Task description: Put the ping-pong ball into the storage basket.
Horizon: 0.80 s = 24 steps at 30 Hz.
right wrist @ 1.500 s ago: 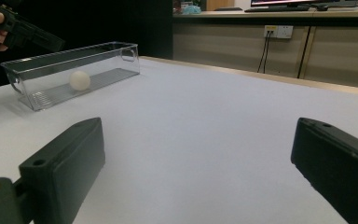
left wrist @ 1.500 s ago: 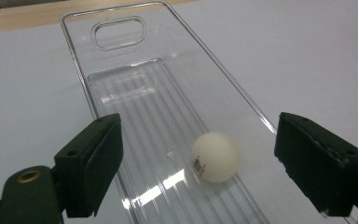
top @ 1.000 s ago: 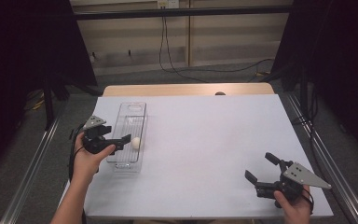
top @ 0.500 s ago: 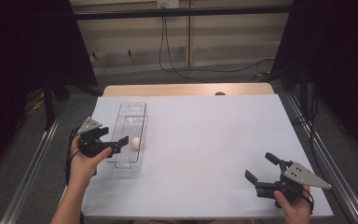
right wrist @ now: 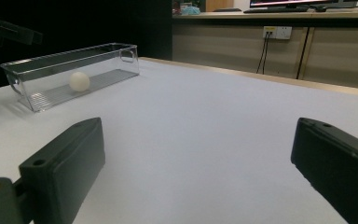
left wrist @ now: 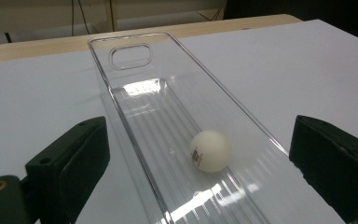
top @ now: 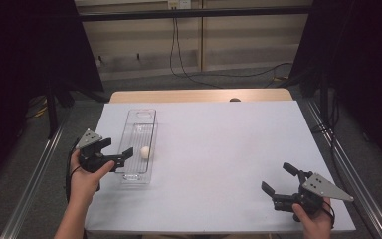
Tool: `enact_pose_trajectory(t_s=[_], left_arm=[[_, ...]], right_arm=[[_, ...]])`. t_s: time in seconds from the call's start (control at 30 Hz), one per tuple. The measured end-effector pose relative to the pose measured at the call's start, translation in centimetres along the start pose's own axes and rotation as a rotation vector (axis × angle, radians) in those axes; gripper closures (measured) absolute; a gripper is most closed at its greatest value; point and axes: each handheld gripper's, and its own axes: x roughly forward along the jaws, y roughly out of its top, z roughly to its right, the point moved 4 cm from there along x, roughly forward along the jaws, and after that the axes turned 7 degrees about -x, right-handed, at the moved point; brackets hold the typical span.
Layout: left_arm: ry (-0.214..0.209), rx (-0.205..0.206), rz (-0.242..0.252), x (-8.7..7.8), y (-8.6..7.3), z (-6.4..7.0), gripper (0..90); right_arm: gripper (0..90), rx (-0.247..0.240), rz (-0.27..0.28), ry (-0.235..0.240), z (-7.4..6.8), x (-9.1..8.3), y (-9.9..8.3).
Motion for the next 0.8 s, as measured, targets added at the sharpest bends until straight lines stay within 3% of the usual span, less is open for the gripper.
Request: enact_pose_trajectory(t_s=[0.8], left_arm=[[-0.031, 0.005, 0.062, -1.4, -1.1, 0.2, 3.8]], right_arm=[[2.4, 0.000, 0.000, 0.001, 0.0, 0.0, 0.0]])
